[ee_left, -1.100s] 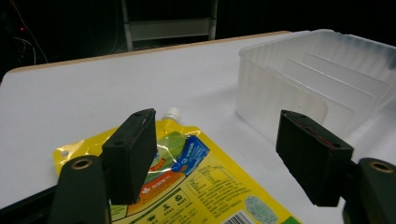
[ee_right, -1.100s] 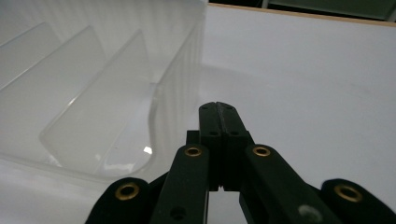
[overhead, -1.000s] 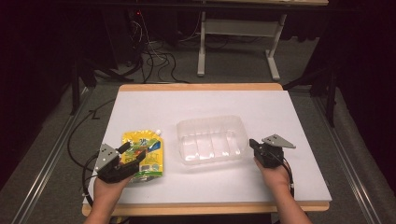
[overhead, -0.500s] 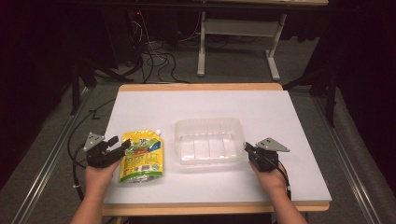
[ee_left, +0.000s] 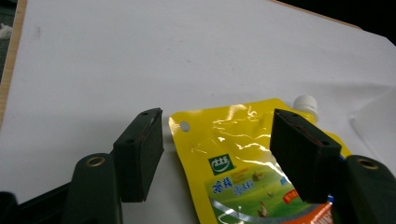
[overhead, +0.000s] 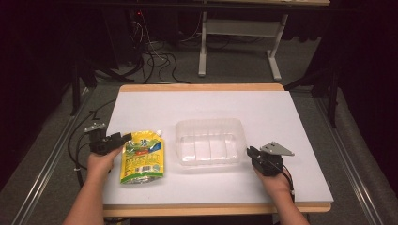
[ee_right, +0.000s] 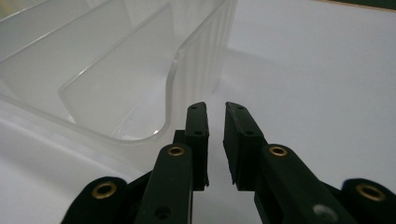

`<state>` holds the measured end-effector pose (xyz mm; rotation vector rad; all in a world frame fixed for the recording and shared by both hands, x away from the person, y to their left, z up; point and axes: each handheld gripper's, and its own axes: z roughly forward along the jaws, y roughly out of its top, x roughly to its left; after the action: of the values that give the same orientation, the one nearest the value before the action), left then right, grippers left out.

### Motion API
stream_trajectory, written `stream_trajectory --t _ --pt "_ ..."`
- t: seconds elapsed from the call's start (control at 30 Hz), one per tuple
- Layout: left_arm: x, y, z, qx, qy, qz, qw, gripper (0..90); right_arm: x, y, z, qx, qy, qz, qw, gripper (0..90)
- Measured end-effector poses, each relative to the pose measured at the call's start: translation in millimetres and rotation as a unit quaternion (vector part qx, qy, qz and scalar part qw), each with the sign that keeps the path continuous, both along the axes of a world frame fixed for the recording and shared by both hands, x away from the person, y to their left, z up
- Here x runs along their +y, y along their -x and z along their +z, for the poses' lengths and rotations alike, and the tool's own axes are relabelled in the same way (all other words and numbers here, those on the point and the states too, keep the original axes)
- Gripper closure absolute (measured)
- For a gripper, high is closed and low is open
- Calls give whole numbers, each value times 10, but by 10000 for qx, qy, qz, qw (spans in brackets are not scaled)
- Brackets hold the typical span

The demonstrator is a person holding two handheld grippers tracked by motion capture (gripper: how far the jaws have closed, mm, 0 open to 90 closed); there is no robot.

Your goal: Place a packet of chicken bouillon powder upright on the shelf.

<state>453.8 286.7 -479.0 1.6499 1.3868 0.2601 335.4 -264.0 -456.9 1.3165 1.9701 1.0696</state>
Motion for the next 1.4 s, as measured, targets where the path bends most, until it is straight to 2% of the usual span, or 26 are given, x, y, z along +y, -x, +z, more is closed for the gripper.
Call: stream_trajectory --t 0.07,0.17,0.43,0.77,0.97,1.03,1.1,1.17,1.23,1.33,1.4 --pt "-15 -36 -23 49 -32 -28 10000 357 21 5 -8 14 34 34 10000 807" --pt "-39 -77 -65 225 -97 -38 9997 347 39 11 -7 22 40 42 10000 806" --pt "-43 -75 -74 307 -35 -106 9995 393 29 14 -7 -3 57 80 10000 804" --pt "-17 -46 -96 400 118 -212 9989 593 39 20 -9 -3 121 108 9999 804" --pt "-6 -27 -102 406 192 -292 9986 776 24 23 -9 -5 119 85 9999 801" --pt "-6 -20 -102 399 204 -352 9984 863 22 24 -9 -14 101 78 9999 801" --pt "-16 -10 -99 351 173 -418 9984 900 18 27 -7 -15 105 74 9999 801" --pt "-20 -5 -99 319 164 -416 9985 900 17 28 -5 -9 101 75 9999 801" --pt "-19 31 -86 198 173 -387 9989 900 17 29 -5 -11 86 60 9999 801" --pt "-24 127 -42 25 165 -270 9995 900 12 31 2 -28 80 60 9999 801" --pt "-14 216 25 -108 234 -214 9994 900 6 36 10 -30 73 52 10000 801"
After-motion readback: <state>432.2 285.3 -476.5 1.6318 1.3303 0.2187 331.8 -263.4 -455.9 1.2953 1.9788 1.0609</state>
